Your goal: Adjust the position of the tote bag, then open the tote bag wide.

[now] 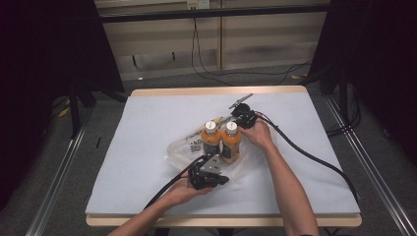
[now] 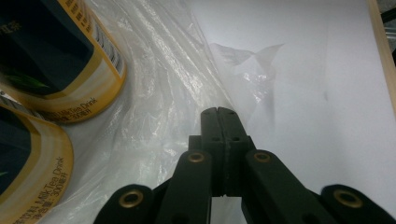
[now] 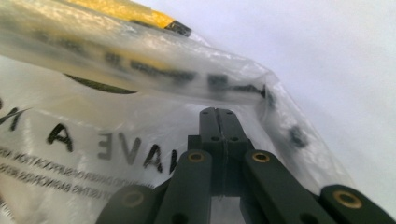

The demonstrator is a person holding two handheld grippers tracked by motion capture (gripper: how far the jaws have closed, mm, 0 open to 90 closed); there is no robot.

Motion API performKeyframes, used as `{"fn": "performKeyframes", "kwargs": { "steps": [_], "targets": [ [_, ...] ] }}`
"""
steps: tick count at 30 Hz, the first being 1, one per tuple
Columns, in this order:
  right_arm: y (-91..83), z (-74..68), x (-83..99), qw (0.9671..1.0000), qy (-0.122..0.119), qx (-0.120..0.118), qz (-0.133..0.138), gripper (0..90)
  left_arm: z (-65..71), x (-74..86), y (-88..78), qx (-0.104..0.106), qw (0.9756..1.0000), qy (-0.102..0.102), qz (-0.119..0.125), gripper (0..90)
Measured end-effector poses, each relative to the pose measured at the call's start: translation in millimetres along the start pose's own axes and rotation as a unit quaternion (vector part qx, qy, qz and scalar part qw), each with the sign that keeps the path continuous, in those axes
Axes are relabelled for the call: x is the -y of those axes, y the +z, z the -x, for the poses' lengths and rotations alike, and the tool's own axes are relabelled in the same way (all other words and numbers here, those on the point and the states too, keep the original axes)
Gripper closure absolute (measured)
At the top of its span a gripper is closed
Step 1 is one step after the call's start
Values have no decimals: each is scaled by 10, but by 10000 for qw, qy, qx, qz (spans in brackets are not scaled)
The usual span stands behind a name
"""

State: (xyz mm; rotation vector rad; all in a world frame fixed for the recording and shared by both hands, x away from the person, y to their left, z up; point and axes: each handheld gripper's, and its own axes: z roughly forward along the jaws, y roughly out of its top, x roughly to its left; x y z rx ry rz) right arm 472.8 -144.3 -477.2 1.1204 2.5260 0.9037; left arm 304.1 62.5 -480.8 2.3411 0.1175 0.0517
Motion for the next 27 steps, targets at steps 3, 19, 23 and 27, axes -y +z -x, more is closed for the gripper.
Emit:
{"fn": "performKeyframes", "kwargs": {
  "steps": [3, 19, 23, 27],
  "targets": [
    [17, 27, -20, 10000, 70, 40, -2, 900, 11, -2, -1, 5, 10000, 21, -8, 900],
    [77, 118, -125, 9991, 319, 258, -132, 900, 112, -17, -17, 54, 9999, 97, -79, 900],
    [84, 119, -129, 9991, 309, 280, -112, 900, 119, -18, -20, 72, 9999, 84, -81, 900],
    [77, 93, -123, 9991, 235, 336, -114, 900, 96, -13, -21, 135, 9999, 65, -30, 900]
  ]
}}
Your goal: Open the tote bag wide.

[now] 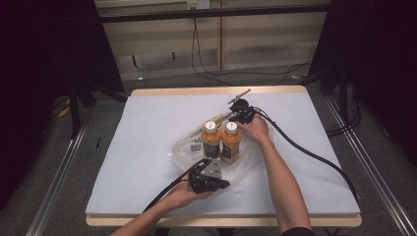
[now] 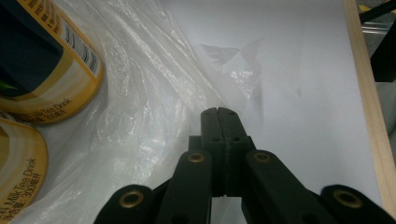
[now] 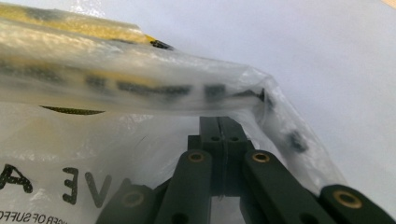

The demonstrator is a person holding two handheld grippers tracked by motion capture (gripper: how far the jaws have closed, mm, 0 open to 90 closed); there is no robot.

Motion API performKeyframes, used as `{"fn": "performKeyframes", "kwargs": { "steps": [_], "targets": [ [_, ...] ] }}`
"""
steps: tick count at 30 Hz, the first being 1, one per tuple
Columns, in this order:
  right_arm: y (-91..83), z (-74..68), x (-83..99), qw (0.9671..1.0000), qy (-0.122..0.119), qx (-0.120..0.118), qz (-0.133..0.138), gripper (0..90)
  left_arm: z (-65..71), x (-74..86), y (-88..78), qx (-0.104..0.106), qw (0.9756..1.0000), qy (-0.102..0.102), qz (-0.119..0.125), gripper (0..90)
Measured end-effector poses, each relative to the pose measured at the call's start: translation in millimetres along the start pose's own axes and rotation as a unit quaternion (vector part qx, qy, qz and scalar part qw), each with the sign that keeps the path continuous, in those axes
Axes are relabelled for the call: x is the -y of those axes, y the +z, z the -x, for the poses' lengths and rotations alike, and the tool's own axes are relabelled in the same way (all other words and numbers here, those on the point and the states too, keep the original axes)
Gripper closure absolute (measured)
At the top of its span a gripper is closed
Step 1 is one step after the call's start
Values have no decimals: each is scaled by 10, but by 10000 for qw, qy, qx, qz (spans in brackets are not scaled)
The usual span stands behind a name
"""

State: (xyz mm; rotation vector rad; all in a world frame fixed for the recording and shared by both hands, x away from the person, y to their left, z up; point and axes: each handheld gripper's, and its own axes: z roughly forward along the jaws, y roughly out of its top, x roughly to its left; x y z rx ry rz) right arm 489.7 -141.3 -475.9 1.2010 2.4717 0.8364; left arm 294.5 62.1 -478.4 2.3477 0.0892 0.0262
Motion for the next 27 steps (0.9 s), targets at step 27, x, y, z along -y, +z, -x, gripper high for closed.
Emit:
{"fn": "performKeyframes", "kwargs": {
  "steps": [27],
  "targets": [
    [-808, -285, 322, 9956, -441, -579, 583, 900, -759, 101, -1073, -1217, 9771, -1207, 1264, 900]
  ]
}}
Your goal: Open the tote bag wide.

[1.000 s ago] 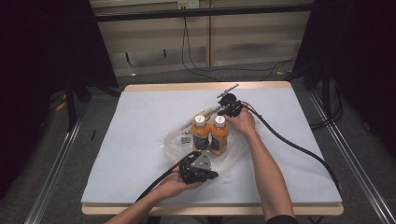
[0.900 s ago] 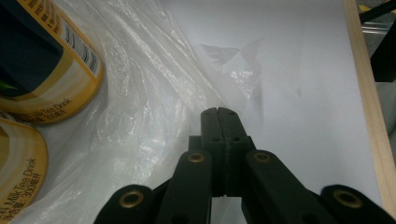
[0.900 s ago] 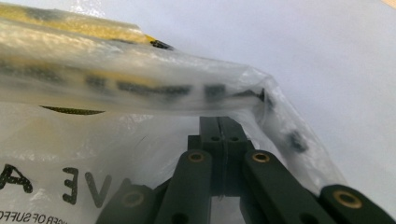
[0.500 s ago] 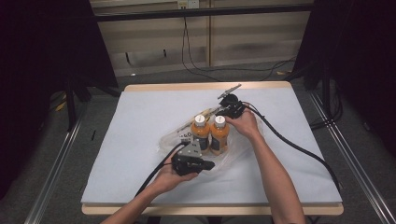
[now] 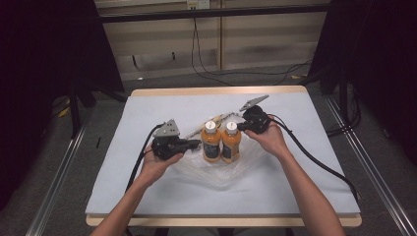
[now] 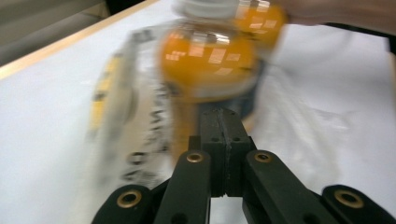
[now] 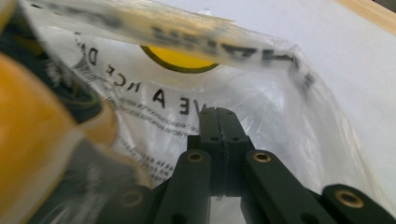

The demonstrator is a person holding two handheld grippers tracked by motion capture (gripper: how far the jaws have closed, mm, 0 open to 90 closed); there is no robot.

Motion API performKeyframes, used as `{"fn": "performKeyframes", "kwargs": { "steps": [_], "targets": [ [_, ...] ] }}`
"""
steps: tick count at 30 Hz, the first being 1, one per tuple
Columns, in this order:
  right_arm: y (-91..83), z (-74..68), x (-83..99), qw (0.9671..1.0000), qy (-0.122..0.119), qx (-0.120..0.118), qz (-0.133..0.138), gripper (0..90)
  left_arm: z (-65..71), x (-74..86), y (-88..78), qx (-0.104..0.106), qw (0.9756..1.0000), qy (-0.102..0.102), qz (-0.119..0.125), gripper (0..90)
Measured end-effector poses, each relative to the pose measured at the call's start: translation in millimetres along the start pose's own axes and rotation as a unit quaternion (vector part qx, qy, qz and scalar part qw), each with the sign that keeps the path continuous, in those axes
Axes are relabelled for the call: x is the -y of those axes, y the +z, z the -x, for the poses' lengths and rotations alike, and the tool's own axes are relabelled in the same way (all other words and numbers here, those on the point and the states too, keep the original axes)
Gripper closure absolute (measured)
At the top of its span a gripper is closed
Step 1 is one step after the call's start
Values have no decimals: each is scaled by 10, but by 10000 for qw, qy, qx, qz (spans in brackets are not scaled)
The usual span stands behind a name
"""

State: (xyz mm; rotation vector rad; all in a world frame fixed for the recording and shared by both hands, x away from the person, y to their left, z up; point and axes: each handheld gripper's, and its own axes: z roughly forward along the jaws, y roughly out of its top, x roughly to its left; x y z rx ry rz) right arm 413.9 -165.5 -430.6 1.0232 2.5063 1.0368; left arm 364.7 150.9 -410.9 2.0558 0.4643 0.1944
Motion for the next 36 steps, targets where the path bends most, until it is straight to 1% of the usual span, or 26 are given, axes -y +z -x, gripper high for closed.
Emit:
{"fn": "performKeyframes", "kwargs": {
  "steps": [2, 3, 5, 6, 9, 11, 14, 15, 16, 17, 18, 20, 21, 22, 23, 24, 25, 26, 27, 28, 29, 30, 31, 33, 34, 36],
  "targets": [
    [-42, -33, 24, 10000, -84, -27, -40, 900, -89, -57, 50, 0, 9998, 66, -171, 900],
    [-65, -58, 48, 9999, -99, 15, -80, 900, -111, -78, 80, -9, 9996, 108, -255, 900],
    [-90, -75, 112, 9999, -76, -36, -66, 900, -181, -106, 191, -20, 9989, 103, -459, 900],
    [-97, -80, 137, 9999, -82, -43, -81, 900, -225, -98, 260, -16, 9985, 17, -540, 900],
    [-110, -102, 249, 9999, -43, -81, -86, 900, -340, -35, 469, -117, 9955, -11, -943, 900],
    [-98, -120, 327, 9998, -13, -115, -142, 900, -393, 9, 580, -123, 9951, -135, -967, 900],
    [-60, -166, 421, 9995, -66, -118, -291, 900, -437, 40, 723, -202, 9928, -198, -1164, 900],
    [-45, -180, 442, 9994, -126, -108, -305, 900, -436, 45, 770, -295, 9915, -223, -1247, 900],
    [-33, -190, 458, 9993, -188, -120, -306, 900, -447, 56, 818, -279, 9909, -255, -1295, 900],
    [-27, -204, 473, 9992, -170, -123, -335, 900, -471, 70, 863, -261, 9903, -291, -1337, 900],
    [-26, -213, 491, 9991, -158, -127, -360, 900, -495, 76, 894, -386, 9878, -286, -1483, 900],
    [-16, -223, 534, 9992, -163, -175, -325, 900, -553, 99, 956, -397, 9864, -448, -1531, 900],
    [-12, -231, 557, 9991, -187, -211, -307, 900, -587, 102, 969, -419, 9849, -511, -1597, 900],
    [-16, -247, 577, 9992, -160, -203, -315, 900, -603, 113, 996, -434, 9847, -646, -1558, 900],
    [-21, -255, 593, 9990, -181, -188, -362, 900, -628, 122, 1014, -484, 9837, -653, -1602, 900],
    [-21, -253, 607, 9989, -228, -222, -344, 900, -649, 135, 1038, -501, 9848, -802, -1457, 900],
    [-38, -261, 622, 9991, -210, -220, -309, 900, -683, 123, 1026, -430, 9837, -731, -1583, 900],
    [-53, -265, 629, 9991, -218, -192, -315, 900, -679, 121, 1048, -505, 9836, -887, -1487, 900],
    [-71, -275, 639, 9991, -191, -225, -291, 900, -701, 106, 1044, -535, 9826, -761, -1607, 900],
    [-90, -285, 646, 9990, -243, -244, -275, 900, -687, 89, 1067, -629, 9818, -805, -1599, 900],
    [-119, -313, 653, 9989, -264, -237, -301, 900, -683, 80, 1080, -715, 9814, -763, -1612, 900],
    [-131, -325, 660, 9987, -370, -244, -263, 900, -678, 72, 1100, -788, 9812, -758, -1589, 900],
    [-155, -363, 675, 9984, -401, -281, -269, 900, -678, 70, 1104, -786, 9810, -802, -1584, 900],
    [-189, -413, 705, 9981, -483, -250, -304, 900, -692, 79, 1100, -771, 9812, -861, -1543, 900],
    [-194, -433, 730, 9978, -491, -342, -295, 900, -691, 82, 1095, -789, 9809, -872, -1550, 900],
    [-187, -462, 786, 9972, -548, -325, -396, 900, -691, 85, 1093, -806, 9808, -886, -1537, 900]
  ]
}}
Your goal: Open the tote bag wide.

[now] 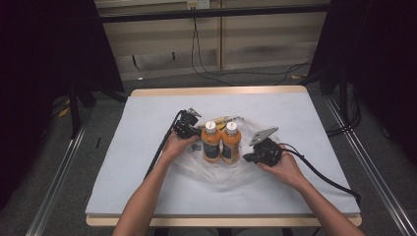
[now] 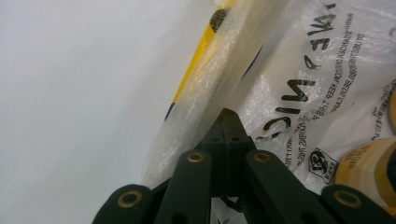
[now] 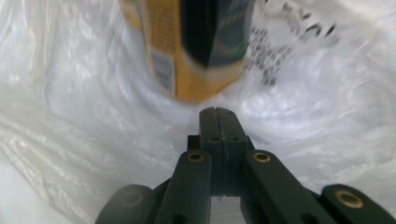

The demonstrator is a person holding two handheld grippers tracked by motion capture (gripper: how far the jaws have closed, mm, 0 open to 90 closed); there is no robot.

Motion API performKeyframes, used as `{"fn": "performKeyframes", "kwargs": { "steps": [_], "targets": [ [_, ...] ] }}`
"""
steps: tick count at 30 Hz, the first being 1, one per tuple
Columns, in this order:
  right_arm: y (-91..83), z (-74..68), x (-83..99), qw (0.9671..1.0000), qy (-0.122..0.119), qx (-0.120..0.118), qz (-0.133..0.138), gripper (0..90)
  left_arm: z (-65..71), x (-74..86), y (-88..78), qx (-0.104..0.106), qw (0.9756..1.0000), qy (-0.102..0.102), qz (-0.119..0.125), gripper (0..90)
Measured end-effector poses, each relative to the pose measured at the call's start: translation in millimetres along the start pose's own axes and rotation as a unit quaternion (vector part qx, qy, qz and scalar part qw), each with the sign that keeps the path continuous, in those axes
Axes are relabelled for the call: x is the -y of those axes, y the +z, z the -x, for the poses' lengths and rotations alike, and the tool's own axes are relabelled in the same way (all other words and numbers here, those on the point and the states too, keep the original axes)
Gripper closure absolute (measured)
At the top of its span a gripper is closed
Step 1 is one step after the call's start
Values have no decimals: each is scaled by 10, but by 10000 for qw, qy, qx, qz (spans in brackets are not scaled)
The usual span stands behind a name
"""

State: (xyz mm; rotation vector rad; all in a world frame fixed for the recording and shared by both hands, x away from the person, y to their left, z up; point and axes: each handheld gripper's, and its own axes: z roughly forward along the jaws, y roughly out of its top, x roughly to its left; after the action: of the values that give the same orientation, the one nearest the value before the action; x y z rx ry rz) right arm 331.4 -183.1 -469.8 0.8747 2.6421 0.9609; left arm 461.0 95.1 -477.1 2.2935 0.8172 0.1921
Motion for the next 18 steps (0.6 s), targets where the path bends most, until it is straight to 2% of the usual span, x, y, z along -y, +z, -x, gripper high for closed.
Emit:
{"fn": "performKeyframes", "kwargs": {
  "steps": [3, 5, 7, 10, 12, 13, 14, 15, 16, 18],
  "targets": [
    [5, -32, 45, 10000, -1, -32, -40, 900, -2, -2, 1, -32, 9999, -100, -13, 900],
    [-24, -65, 54, 9999, 7, 17, -145, 900, 7, -7, -1, -55, 9999, -85, -44, 900],
    [-39, -86, 78, 9999, -29, -45, -122, 900, 11, -7, 2, -63, 9999, -88, -25, 900],
    [-88, -121, 125, 9998, 13, -17, -173, 900, -10, -7, 0, -16, 9999, -139, -35, 900],
    [-107, -138, 151, 9999, -27, -10, -160, 900, -34, -9, -1, 89, 9998, -201, -41, 900],
    [-120, -152, 159, 9998, 32, -13, -192, 900, -46, -10, -1, 70, 9997, -239, -37, 900],
    [-124, -148, 162, 9998, -21, 26, -186, 900, -50, -16, 2, 51, 9994, -351, -37, 900],
    [-127, -148, 167, 9998, 6, 16, -189, 900, -60, -20, -3, 79, 9996, -259, -93, 900],
    [-121, -141, 170, 9999, 9, -28, -145, 900, -39, -24, 2, 14, 9995, -299, -79, 900],
    [-108, -121, 173, 10000, 30, -30, -67, 900, -26, -22, 7, 142, 9992, -366, 1, 900]
  ]
}}
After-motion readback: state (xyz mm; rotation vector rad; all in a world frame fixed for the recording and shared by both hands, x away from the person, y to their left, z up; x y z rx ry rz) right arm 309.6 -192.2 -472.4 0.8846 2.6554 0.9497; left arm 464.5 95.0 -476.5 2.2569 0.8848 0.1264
